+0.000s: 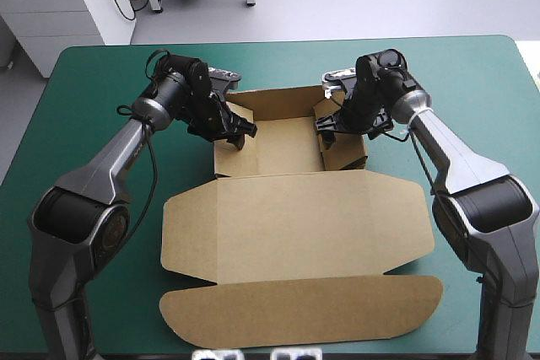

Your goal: Fold the box

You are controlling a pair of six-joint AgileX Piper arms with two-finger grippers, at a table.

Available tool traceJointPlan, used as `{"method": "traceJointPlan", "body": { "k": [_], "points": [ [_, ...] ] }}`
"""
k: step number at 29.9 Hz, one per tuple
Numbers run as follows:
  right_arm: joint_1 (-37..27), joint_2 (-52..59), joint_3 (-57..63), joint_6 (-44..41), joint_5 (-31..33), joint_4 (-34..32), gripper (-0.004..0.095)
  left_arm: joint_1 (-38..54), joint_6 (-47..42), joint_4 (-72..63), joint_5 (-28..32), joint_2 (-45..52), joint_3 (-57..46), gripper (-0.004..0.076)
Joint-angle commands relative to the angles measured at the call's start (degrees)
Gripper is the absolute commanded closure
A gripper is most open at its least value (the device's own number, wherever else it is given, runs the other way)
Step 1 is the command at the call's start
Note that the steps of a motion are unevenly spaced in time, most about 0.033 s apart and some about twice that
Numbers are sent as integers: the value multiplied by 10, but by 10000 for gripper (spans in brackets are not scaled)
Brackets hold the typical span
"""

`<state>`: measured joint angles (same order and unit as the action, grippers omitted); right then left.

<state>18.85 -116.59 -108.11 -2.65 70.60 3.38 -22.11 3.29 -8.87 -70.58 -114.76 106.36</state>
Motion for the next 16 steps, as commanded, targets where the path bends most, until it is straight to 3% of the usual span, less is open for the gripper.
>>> {"method": "traceJointPlan", "body": {
  "k": [1,13,16],
  "points": [
    [1,49,-19,2,11,-4,29,-1,-2,-1,-30,52,25,237],
    [1,115,-58,7,11,-8,72,-3,3,64,-30,170,77,241],
    [-5,126,-58,17,11,-13,72,-3,9,82,-31,212,77,290]
  ]
}}
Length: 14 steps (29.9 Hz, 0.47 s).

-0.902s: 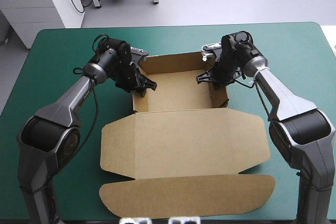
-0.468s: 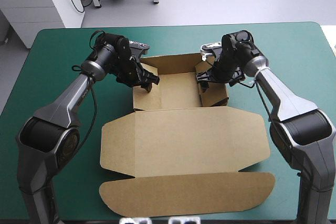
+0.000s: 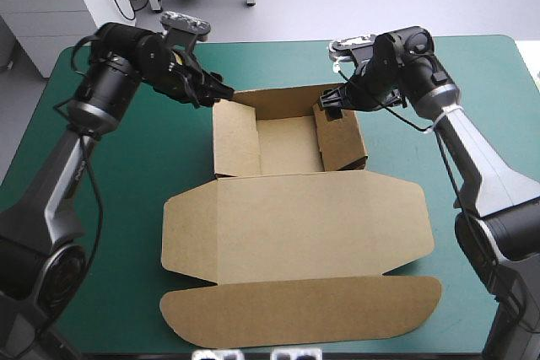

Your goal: Fold the box

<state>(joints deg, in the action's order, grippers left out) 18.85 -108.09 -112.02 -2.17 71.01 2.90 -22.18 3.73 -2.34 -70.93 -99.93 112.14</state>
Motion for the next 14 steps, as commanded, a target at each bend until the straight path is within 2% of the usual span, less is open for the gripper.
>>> {"method": "traceJointPlan", "body": {
  "k": [1,2,8,14],
  "points": [
    [-5,42,-19,12,6,-11,72,-2,12,16,-28,75,18,329],
    [-5,42,-19,12,6,-11,72,-2,21,14,-28,91,15,368],
    [-5,35,-17,12,6,-37,72,-2,55,28,-28,185,-34,726],
    [-5,22,-17,12,6,-39,72,-2,60,51,-28,292,-172,732]
  ]
}}
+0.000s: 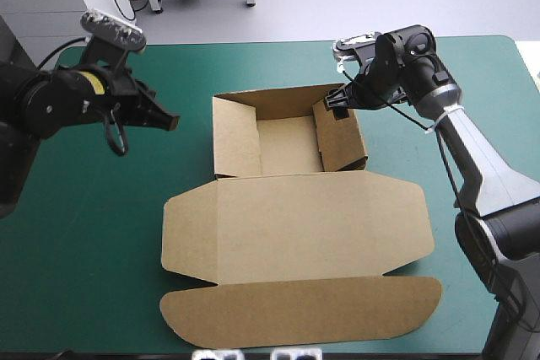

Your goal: Fold the box

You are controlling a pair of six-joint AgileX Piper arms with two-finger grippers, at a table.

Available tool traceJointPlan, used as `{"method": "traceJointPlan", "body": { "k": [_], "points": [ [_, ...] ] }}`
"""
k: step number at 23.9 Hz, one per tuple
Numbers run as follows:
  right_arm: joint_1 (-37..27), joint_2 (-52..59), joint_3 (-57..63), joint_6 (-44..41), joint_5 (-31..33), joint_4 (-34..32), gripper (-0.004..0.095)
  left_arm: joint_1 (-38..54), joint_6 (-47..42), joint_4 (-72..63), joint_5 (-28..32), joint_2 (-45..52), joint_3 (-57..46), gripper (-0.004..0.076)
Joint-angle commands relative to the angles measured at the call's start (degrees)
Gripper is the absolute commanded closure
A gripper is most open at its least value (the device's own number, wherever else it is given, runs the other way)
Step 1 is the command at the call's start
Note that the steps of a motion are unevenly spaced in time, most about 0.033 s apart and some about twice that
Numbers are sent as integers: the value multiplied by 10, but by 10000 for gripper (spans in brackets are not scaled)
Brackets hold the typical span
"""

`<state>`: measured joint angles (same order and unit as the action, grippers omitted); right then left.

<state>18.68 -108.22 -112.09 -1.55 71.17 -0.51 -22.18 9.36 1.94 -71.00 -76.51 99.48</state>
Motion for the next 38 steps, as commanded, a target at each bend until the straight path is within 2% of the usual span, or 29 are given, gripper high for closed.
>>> {"method": "traceJointPlan", "body": {
  "k": [1,7,9,10,13,15,16,17,19,21,25,32,38],
  "points": [
    [-4,20,-16,6,5,-5,72,-2,7,8,-27,77,-77,732],
    [-4,-7,-16,6,5,-2,72,-2,11,11,-24,171,-275,732],
    [-4,-20,-16,6,5,5,72,-2,10,10,-6,196,-337,732],
    [-4,-37,-16,6,5,9,72,-2,-14,11,24,223,-403,732],
    [-4,-69,-16,6,5,17,74,-2,-65,11,61,270,-504,732],
    [-4,-92,-16,6,4,31,149,-2,-69,11,65,301,-551,732],
    [-4,-100,-16,6,2,36,293,-2,-80,11,64,320,-570,732],
    [-4,-102,-16,6,1,39,372,-2,-83,11,64,327,-575,732],
    [-4,-102,-16,6,-7,40,594,-2,-94,12,65,343,-578,732],
    [-4,-102,-23,6,-12,38,917,-2,-94,14,76,357,-578,732],
    [-11,-102,-52,6,-6,0,928,-2,-94,26,81,365,-578,732],
    [-138,-84,-104,27,5,1,928,-2,-98,27,79,365,-578,732],
    [-294,-80,-105,36,5,1,928,-2,-98,27,81,365,-578,732]
  ]
}}
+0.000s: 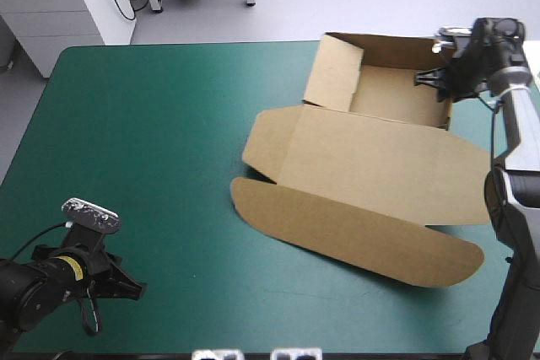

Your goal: Fold the box

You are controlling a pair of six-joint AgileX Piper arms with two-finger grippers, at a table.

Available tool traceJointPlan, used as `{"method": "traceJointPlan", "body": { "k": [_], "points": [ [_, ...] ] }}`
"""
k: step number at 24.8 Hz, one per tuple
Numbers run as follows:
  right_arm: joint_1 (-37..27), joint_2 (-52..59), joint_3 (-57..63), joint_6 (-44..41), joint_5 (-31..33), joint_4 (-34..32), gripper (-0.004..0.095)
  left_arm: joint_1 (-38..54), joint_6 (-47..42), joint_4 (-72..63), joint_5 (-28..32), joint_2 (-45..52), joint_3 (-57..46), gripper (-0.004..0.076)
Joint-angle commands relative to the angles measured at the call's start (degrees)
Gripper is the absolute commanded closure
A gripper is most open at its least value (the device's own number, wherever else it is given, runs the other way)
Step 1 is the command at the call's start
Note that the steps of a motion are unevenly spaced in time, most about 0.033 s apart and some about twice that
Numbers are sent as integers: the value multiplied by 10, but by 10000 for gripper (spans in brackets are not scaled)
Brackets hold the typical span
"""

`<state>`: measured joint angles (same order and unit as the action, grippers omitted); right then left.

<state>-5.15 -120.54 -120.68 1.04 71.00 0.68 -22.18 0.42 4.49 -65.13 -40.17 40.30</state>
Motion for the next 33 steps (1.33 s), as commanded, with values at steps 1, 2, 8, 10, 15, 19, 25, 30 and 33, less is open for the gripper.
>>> {"method": "traceJointPlan", "body": {
  "k": [1,2,8,10,15,19,25,30,33],
  "points": [
    [-75,43,-19,10,7,-11,928,-2,-8,2,22,1,14,732],
    [-94,43,-19,11,7,-11,928,-2,-8,2,22,1,14,732],
    [-171,43,-19,17,4,3,926,-2,-8,2,22,1,14,732],
    [-187,43,-19,26,4,13,926,-2,-8,2,22,1,14,732],
    [-198,43,-19,42,-8,17,873,-2,-8,10,27,1,14,732],
    [-198,43,-19,54,-15,60,445,-2,-8,22,24,1,14,732],
    [-198,52,-67,39,6,73,-19,-2,-20,28,27,1,14,732],
    [-198,92,-69,36,7,117,55,-2,-20,29,27,1,14,732],
    [-198,100,-69,44,7,185,238,-2,-20,29,27,1,14,732]
  ]
}}
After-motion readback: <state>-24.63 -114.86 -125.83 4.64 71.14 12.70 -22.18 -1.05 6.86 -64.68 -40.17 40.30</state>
